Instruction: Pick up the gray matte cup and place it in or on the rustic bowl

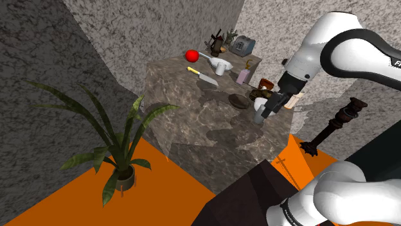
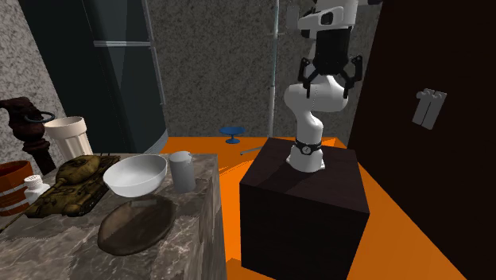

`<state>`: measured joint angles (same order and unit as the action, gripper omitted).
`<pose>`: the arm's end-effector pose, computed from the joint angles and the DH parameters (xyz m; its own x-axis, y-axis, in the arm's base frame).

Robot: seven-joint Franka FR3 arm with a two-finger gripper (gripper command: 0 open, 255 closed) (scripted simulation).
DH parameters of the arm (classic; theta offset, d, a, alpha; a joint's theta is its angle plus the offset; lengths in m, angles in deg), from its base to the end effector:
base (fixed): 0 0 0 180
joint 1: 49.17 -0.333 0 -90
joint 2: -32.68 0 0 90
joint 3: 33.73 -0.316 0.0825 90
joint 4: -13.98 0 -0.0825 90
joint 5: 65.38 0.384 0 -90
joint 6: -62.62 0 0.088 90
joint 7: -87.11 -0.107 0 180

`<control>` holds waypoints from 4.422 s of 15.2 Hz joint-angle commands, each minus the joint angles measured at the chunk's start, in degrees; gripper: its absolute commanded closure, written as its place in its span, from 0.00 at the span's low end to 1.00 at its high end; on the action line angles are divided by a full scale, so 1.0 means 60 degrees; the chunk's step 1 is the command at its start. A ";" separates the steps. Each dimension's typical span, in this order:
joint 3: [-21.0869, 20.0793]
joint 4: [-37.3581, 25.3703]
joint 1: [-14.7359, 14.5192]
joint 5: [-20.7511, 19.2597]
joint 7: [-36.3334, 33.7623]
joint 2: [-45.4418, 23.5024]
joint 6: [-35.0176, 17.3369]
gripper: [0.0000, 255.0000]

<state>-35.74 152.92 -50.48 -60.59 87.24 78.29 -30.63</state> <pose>0.3070 0.0289 0.5659 0.9990 0.0449 -0.0016 0.0447 -0.9973 -0.0584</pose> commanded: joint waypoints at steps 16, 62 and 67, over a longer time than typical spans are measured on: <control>0.2508 -0.0050 0.1140 -0.1594 0.2723 -0.2652 -0.2647 0.00; 0.4931 -0.3422 0.2176 0.0228 0.6988 -0.9184 -0.5648 1.00; 0.4974 -0.3712 0.2130 0.0006 0.6833 -0.8849 -0.5067 1.00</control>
<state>-5.95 130.90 -37.61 -60.19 128.49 24.62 -61.79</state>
